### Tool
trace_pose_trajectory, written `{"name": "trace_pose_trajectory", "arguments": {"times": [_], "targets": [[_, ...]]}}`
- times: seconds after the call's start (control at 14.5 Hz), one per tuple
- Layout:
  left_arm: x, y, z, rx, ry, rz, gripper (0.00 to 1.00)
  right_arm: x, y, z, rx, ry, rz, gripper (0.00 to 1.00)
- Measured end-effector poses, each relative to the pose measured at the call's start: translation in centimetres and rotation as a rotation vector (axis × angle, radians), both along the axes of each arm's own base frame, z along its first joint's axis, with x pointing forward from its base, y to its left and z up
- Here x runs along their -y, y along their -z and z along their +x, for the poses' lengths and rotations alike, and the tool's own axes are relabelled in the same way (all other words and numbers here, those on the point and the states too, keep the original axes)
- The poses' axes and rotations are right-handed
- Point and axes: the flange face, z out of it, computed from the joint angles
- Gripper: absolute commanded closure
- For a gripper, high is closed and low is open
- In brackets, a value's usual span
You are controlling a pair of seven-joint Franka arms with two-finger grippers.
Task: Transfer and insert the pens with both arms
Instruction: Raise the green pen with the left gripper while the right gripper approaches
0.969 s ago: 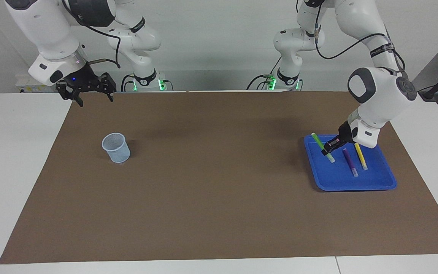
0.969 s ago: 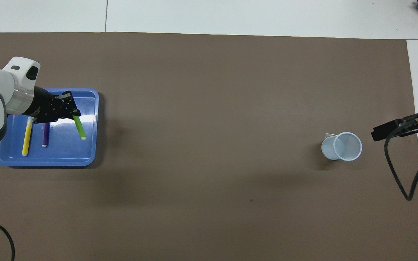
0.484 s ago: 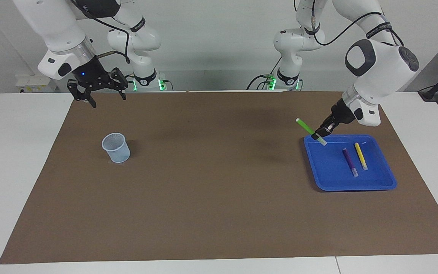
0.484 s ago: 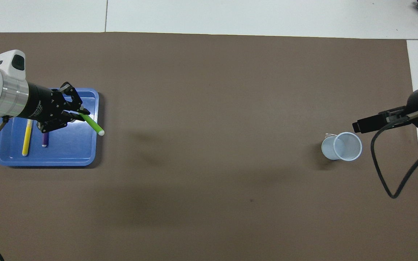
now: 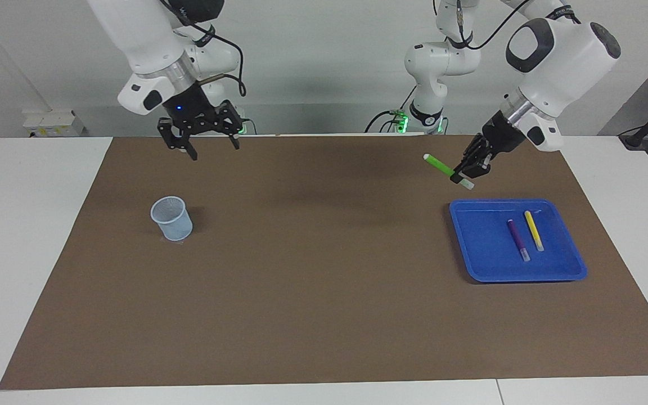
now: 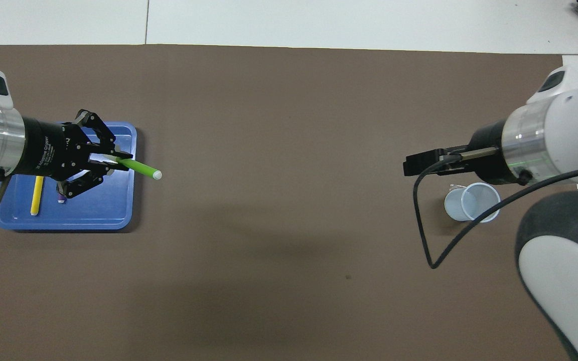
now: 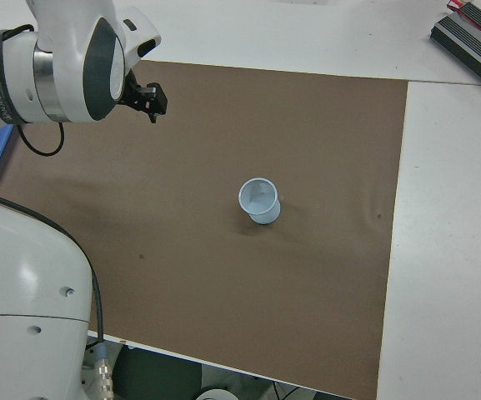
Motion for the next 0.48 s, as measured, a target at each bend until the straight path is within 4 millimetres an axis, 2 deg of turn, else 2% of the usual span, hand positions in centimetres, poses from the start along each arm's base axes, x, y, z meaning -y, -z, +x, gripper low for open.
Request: {"name": "trace_pose_trajectory", "arguments": {"times": [0.21, 0.35, 0.48], "targets": [[1.6, -0.5, -0.5, -0.043, -0.057, -0.074, 1.0, -1.6, 1.0, 0.3, -0.029, 0.109, 0.145, 0.0], [2.3, 0.0, -0.8, -0.075, -0.075, -0.139, 1.0, -2.1, 1.5, 0.3, -0.053, 0.182, 0.196, 0.0], [2.6, 0.5, -1.2, -0.108, -0.099, -0.187, 1.0, -3.8, 1.5, 0.1, -0.068, 0.242, 0.244, 0.0]]}}
